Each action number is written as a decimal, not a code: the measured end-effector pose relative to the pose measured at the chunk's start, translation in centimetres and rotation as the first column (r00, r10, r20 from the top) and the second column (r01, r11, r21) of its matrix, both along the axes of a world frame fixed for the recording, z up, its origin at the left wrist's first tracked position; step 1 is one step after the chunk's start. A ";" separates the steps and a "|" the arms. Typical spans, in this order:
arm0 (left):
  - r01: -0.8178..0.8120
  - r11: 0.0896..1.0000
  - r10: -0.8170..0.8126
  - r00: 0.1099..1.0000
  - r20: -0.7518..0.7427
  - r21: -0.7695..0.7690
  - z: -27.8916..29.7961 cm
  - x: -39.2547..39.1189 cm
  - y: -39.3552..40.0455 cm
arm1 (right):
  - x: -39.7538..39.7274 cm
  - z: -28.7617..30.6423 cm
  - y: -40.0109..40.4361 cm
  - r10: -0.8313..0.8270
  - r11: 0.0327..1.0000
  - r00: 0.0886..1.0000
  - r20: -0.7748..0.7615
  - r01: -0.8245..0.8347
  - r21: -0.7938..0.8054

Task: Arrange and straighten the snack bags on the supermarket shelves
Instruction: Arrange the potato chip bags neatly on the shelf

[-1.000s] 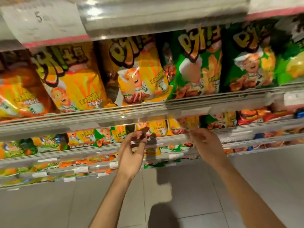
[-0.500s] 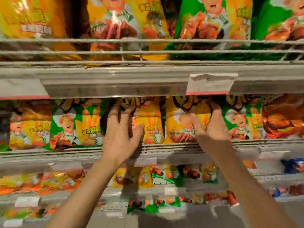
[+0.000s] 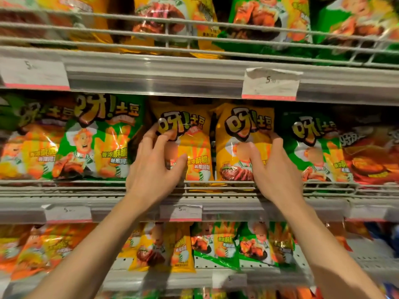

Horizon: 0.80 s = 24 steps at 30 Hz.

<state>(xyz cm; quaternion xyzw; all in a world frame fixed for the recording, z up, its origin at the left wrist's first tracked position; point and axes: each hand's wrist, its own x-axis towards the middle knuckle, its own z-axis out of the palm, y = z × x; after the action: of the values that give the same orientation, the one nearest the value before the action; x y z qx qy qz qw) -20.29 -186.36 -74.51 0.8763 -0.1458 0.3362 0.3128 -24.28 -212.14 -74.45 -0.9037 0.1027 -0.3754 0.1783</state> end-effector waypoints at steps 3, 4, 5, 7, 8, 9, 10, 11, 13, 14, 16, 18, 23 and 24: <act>0.002 1.000 -0.002 1.000 0.009 0.024 0.0 0.0 0.2 | -0.2 0.2 0.2 -0.021 1.000 0.999 -0.026 0.021 -0.008; 0.003 0.999 -0.003 1.000 0.021 0.039 0.1 0.0 0.4 | -0.2 0.3 0.3 -0.025 1.000 0.999 -0.037 0.025 -0.006; 0.007 0.998 -0.008 0.999 0.032 0.056 0.2 0.0 0.6 | -0.4 0.4 0.3 -0.028 1.000 0.999 -0.044 0.028 -0.005; 0.026 0.997 -0.028 0.999 0.030 0.072 0.4 -0.1 0.8 | -0.5 0.7 0.5 -0.027 1.000 0.999 -0.046 0.027 -0.002; 0.042 0.997 -0.044 0.999 0.019 0.071 0.5 -0.2 0.8 | -0.6 0.7 0.6 -0.022 1.000 0.999 -0.045 0.022 -0.002; 0.063 0.996 -0.064 0.998 0.010 0.066 0.6 -0.4 0.8 | -0.6 0.8 0.6 -0.018 1.000 0.999 -0.048 0.018 -0.003; 0.086 0.995 -0.087 0.996 0.003 0.058 0.7 -0.7 0.8 | -0.8 0.8 0.7 -0.017 1.000 0.998 -0.056 0.017 -0.004; 0.108 0.993 -0.108 0.994 0.001 0.048 0.8 -1.0 0.8 | -0.9 0.9 0.7 -0.017 1.000 0.998 -0.064 0.016 -0.005; 0.144 0.989 -0.145 0.989 0.017 0.044 1.0 -1.5 1.3 | -1.1 1.0 0.7 -0.018 1.000 0.997 -0.070 0.017 -0.006; 0.156 0.986 -0.158 0.986 0.043 0.049 1.2 -1.9 1.7 | -1.1 1.0 0.8 -0.022 1.000 0.997 -0.074 0.022 -0.007; 0.171 0.984 -0.176 0.976 0.131 0.048 1.6 -2.6 2.8 | -1.1 1.0 0.7 -0.029 1.000 0.997 -0.077 0.029 -0.004; 0.147 0.989 -0.147 0.963 0.228 0.016 1.8 -3.3 4.7 | -1.1 0.9 0.7 -0.019 1.000 0.998 -0.067 0.019 -0.004; -0.092 0.987 0.128 0.949 0.289 -0.133 2.0 -3.3 10.9 | -1.0 0.8 0.9 -0.024 1.000 0.999 -0.036 0.024 -0.005; -0.161 0.976 0.194 0.947 0.255 -0.147 2.0 -3.2 12.0 | -1.0 0.8 1.0 -0.038 0.999 0.999 -0.019 0.037 -0.021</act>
<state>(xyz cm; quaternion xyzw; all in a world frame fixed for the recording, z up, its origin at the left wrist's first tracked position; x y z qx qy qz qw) -23.48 -174.38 -72.48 0.8111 -0.0858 0.4866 0.3129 -25.31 -211.13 -73.67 -0.9070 0.1175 -0.3711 0.1609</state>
